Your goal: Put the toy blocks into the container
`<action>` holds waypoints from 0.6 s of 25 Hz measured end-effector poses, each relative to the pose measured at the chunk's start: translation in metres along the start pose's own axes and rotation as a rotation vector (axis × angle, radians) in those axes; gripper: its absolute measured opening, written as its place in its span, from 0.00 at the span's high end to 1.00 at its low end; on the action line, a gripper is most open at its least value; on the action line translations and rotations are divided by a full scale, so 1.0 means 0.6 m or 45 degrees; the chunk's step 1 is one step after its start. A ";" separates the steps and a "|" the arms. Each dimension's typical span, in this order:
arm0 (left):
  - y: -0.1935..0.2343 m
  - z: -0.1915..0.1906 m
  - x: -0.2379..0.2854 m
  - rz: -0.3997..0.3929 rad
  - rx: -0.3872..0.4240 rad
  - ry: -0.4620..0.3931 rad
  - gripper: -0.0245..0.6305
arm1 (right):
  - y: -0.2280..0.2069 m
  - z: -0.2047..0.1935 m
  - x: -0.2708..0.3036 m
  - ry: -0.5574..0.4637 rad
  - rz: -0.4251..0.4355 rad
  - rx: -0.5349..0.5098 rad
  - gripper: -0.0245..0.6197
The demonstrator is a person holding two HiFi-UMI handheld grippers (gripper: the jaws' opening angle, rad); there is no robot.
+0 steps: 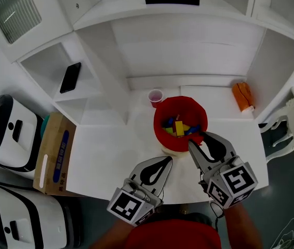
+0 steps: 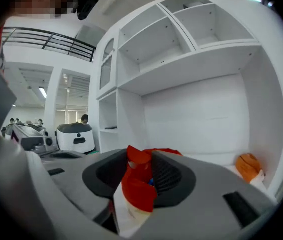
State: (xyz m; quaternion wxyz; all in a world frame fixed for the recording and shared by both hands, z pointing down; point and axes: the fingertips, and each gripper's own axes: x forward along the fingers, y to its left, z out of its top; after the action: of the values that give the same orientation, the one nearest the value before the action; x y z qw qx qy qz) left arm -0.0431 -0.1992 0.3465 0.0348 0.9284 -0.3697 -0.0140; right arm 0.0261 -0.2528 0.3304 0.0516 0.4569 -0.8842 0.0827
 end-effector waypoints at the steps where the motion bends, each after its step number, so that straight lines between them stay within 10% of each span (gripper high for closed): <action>1: 0.001 0.001 -0.001 0.001 0.006 0.001 0.95 | -0.007 0.002 0.014 0.001 -0.003 -0.009 0.70; 10: 0.020 0.013 -0.005 0.031 0.037 0.009 0.95 | -0.043 -0.012 0.092 0.079 -0.024 -0.007 0.65; 15: 0.013 0.027 0.001 0.024 0.033 -0.023 0.95 | 0.000 0.030 0.043 -0.104 0.103 -0.007 0.66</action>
State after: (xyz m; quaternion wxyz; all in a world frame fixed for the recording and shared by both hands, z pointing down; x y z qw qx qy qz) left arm -0.0487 -0.2063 0.3311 0.0194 0.9251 -0.3789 -0.0173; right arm 0.0108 -0.2772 0.3172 0.0135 0.4236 -0.9035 0.0636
